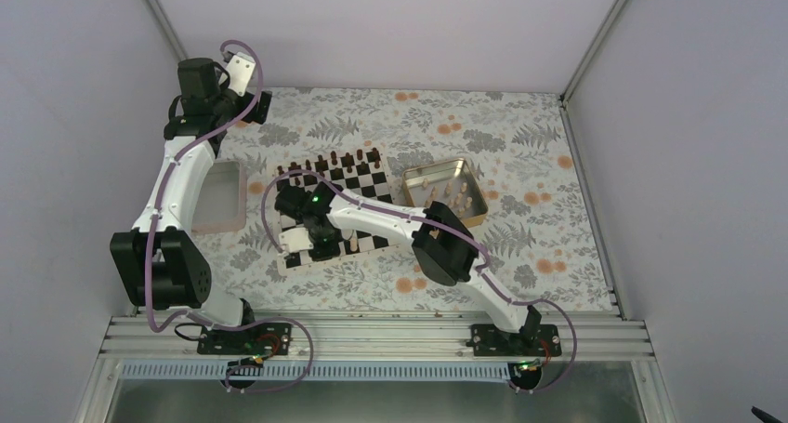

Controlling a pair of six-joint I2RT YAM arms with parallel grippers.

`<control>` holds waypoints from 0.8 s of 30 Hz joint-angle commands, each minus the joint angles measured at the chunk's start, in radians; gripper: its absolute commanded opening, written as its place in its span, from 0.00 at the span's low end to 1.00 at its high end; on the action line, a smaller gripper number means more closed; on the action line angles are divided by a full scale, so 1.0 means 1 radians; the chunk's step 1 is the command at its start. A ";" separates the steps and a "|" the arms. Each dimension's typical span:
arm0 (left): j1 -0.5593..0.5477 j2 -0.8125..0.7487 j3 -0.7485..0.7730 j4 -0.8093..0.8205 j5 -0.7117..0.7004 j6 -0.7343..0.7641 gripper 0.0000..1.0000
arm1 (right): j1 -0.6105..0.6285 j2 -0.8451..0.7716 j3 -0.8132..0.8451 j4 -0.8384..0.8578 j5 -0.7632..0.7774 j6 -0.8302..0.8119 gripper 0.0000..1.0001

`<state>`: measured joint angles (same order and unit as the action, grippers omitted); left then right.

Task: Set up the chess pieces on the board
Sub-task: Place the chess piece on the chessboard.

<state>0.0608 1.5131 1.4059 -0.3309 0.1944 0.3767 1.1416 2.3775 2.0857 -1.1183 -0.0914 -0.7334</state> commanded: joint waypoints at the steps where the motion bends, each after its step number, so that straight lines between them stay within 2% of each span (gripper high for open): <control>1: 0.005 -0.031 -0.006 0.013 0.018 -0.015 1.00 | -0.011 0.014 0.004 0.007 -0.004 -0.002 0.13; 24: 0.005 -0.031 -0.013 0.015 0.030 -0.015 1.00 | -0.024 0.021 0.013 0.007 -0.005 -0.002 0.15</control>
<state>0.0608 1.5116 1.4017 -0.3305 0.1989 0.3737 1.1240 2.3795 2.0857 -1.1152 -0.0921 -0.7334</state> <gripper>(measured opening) 0.999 0.148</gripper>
